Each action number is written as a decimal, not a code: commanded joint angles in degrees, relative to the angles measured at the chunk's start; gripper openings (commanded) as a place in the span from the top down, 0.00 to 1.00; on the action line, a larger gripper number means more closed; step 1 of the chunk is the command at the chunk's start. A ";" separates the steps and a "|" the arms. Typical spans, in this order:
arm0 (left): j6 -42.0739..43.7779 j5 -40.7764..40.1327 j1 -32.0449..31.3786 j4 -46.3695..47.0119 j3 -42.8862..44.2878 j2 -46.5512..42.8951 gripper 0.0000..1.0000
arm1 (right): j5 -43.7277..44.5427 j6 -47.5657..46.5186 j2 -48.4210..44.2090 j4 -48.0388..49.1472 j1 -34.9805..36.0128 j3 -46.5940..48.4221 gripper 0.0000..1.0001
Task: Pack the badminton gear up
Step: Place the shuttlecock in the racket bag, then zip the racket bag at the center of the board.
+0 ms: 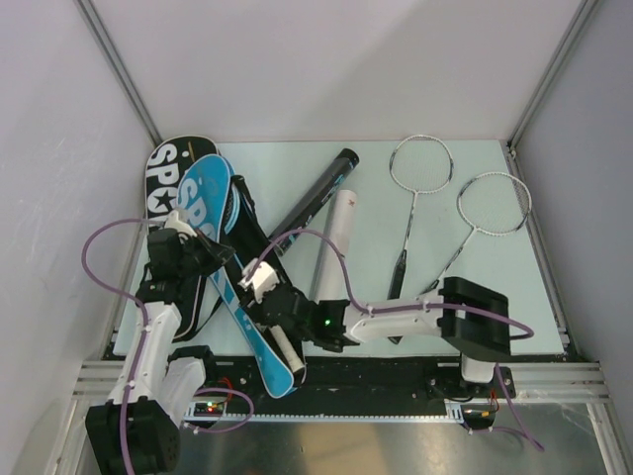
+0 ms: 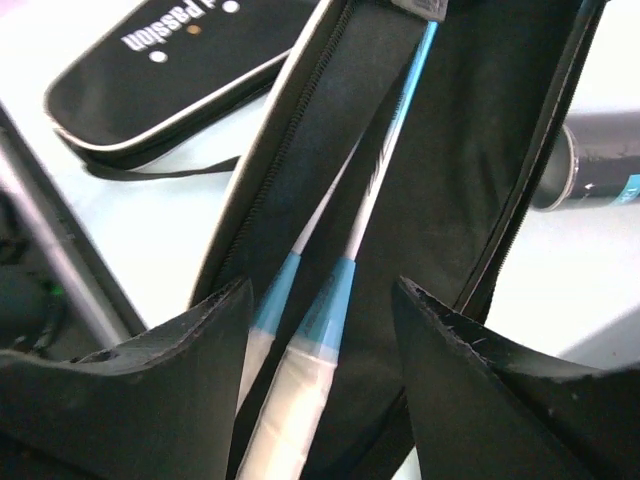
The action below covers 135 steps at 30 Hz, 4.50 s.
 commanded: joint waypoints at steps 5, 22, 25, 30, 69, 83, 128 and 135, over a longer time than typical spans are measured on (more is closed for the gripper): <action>2.98 1.51 -0.24 4.76 0.49 -0.48 1.00 | -16.23 16.40 -11.59 -22.33 -4.58 4.48 0.44; 1.92 1.69 -0.23 4.89 0.68 0.50 1.00 | -28.59 25.69 -3.57 -23.20 -7.67 3.68 0.53; 1.07 1.62 -0.24 5.35 0.36 0.43 1.00 | -29.71 27.72 -0.08 -19.99 -7.22 3.55 0.59; -0.93 1.98 -0.30 6.78 -1.02 0.41 1.00 | -28.89 30.16 2.88 -14.17 -7.69 3.61 0.69; -3.39 0.29 -0.25 8.66 1.31 9.02 0.50 | -45.87 18.26 -4.07 -9.71 -22.95 2.04 0.08; -7.58 -0.72 -0.29 12.19 3.22 17.86 0.36 | -45.82 20.97 0.12 -7.65 -24.60 3.52 0.09; 0.87 -17.23 10.29 -1.18 16.18 5.76 0.23 | -37.98 24.11 19.63 -10.82 -22.00 14.68 0.86; 0.44 -15.54 10.43 -0.95 18.04 8.75 0.25 | -33.46 21.38 12.58 -13.26 -19.03 15.02 1.00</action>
